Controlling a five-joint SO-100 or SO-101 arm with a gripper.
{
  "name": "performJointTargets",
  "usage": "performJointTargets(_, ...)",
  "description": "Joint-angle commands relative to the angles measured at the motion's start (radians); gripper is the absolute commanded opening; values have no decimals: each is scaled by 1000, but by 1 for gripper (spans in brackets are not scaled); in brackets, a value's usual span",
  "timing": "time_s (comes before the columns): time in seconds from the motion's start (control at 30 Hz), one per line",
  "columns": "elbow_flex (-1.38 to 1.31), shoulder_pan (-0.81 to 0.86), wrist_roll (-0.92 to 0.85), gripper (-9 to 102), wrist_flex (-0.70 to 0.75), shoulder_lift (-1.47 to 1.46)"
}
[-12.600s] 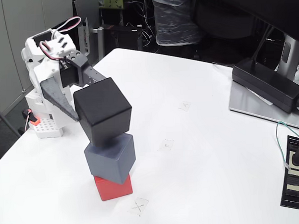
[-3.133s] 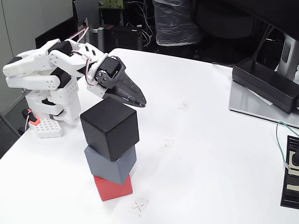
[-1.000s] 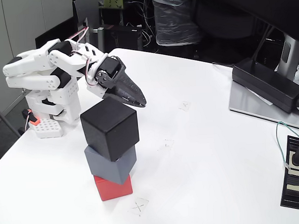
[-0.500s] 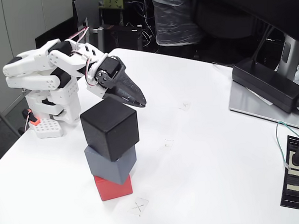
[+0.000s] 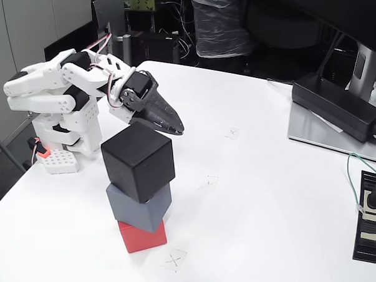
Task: Stack the three blocks in an ordered color.
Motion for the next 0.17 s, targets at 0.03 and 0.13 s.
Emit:
performJointTargets(0.03, -3, 5, -11, -1, 2, 2)
performJointTargets(0.13, -3, 5, -11, -1, 2, 2)
